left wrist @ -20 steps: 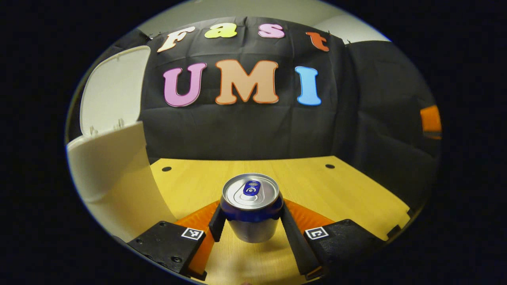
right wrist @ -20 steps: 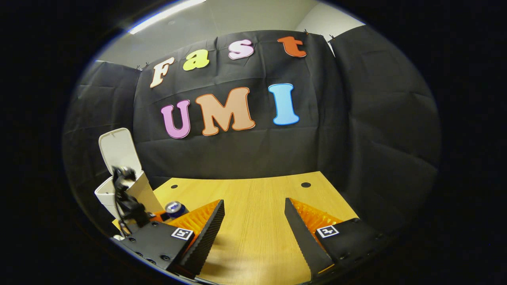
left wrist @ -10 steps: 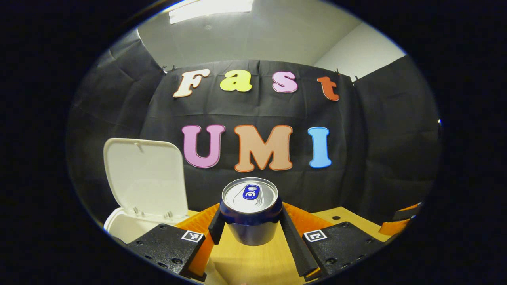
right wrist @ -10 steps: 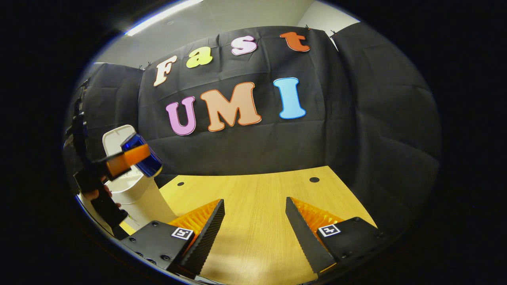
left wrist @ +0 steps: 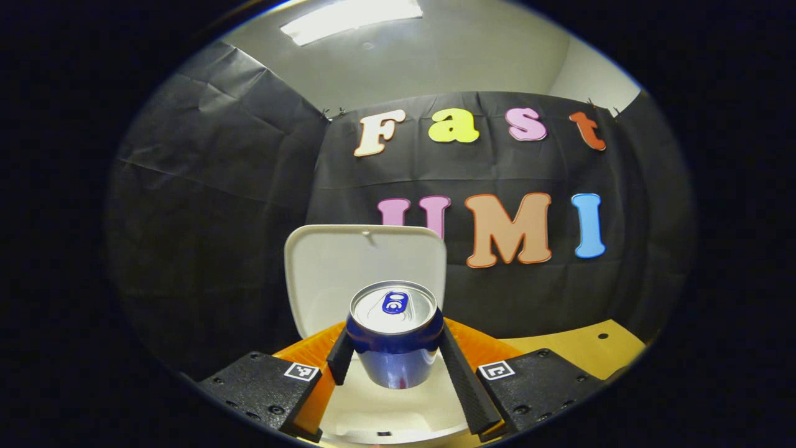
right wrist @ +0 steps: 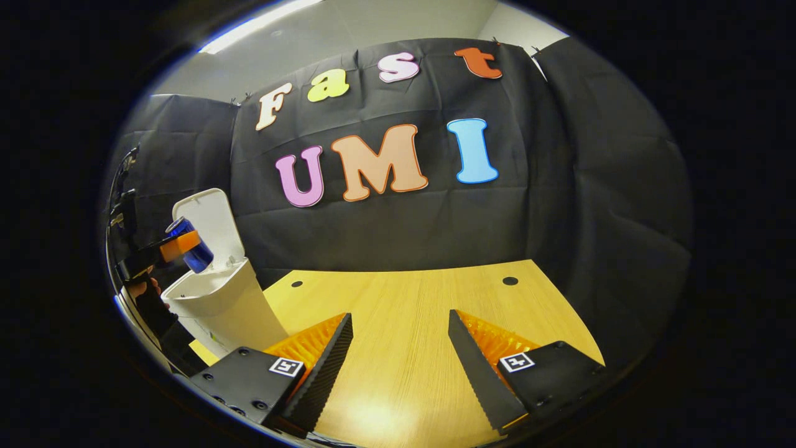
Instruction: Press the lid of the desktop garbage bin to open it, pick up the crumpled paper on the desktop and throw it into the bin, then pick up the pop can on the desktop and drop it into the bin, and finally close the garbage bin lid.
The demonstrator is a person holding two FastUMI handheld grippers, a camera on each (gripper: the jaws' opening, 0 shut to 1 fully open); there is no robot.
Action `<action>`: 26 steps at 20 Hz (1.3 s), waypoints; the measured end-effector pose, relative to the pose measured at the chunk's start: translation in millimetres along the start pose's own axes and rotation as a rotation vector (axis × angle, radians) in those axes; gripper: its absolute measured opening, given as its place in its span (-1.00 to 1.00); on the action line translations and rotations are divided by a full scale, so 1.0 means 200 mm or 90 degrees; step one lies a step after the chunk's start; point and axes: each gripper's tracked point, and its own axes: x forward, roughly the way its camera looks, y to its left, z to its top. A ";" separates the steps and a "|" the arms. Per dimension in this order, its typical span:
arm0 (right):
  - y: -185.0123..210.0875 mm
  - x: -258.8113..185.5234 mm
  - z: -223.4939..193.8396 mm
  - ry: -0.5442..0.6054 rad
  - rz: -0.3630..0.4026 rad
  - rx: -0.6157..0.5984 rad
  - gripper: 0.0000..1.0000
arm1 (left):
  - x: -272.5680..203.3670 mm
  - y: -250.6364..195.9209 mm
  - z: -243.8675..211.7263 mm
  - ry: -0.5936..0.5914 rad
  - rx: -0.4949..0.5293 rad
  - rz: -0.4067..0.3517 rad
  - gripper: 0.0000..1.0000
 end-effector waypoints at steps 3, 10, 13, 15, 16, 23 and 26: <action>0.03 0.01 -0.02 0.005 0.010 0.000 0.96 | -0.03 0.08 0.07 -0.027 0.000 0.024 0.73; 0.07 0.03 -0.07 0.020 0.021 -0.007 0.96 | -0.03 0.05 0.28 -0.093 0.018 0.016 0.83; 0.08 0.06 -0.10 0.026 0.025 -0.013 0.96 | 0.03 0.03 0.40 -0.120 0.024 0.010 0.79; 0.09 0.07 -0.12 0.033 0.028 -0.017 0.96 | 0.09 0.03 0.47 -0.128 0.017 0.005 0.82; 0.10 0.07 -0.13 0.036 0.031 -0.017 0.96 | 0.13 0.03 0.51 -0.132 0.015 0.004 0.82; 0.10 0.08 -0.17 0.046 0.038 -0.020 0.97 | 0.44 0.07 0.54 -0.086 0.019 0.016 0.79; 0.09 0.08 -0.18 0.048 0.033 -0.016 0.97 | 0.51 0.11 0.53 -0.075 0.031 0.036 0.82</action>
